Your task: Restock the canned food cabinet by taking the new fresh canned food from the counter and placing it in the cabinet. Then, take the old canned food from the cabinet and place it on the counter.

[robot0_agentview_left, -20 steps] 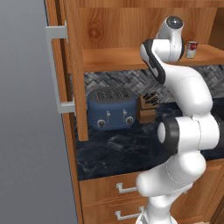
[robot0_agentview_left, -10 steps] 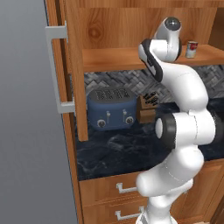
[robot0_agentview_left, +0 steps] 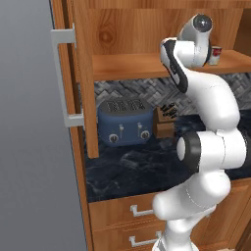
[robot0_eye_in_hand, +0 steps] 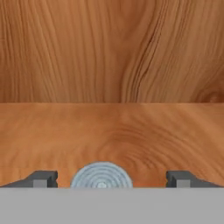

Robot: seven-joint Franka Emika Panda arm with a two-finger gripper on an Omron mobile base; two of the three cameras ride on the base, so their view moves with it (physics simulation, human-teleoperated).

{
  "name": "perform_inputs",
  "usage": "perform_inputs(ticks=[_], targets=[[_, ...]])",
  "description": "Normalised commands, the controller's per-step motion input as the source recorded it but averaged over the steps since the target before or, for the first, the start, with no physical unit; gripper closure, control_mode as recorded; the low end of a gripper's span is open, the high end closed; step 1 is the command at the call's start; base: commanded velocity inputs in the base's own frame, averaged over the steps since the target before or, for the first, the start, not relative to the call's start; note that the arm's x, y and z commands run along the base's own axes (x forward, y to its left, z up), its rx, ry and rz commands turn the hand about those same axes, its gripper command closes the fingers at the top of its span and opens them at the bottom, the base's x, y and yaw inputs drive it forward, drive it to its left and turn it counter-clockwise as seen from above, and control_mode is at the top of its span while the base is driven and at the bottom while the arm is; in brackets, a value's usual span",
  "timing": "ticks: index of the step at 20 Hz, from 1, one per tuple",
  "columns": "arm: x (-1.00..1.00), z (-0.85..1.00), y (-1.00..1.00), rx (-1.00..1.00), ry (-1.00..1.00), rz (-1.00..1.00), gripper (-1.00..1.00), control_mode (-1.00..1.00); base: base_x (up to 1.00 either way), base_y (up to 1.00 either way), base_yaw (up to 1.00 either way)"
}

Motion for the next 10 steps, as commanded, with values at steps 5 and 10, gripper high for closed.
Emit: perform_inputs(ticks=[5, 10], targets=[[-1.00, 0.60, -0.57, 0.04, -0.09, -0.11, -1.00, -1.00, 0.00, 0.00, 0.00], [-1.00, -0.15, -1.00, 0.02, 0.00, -0.07, -1.00, -1.00, 0.00, 0.00, 0.00]])
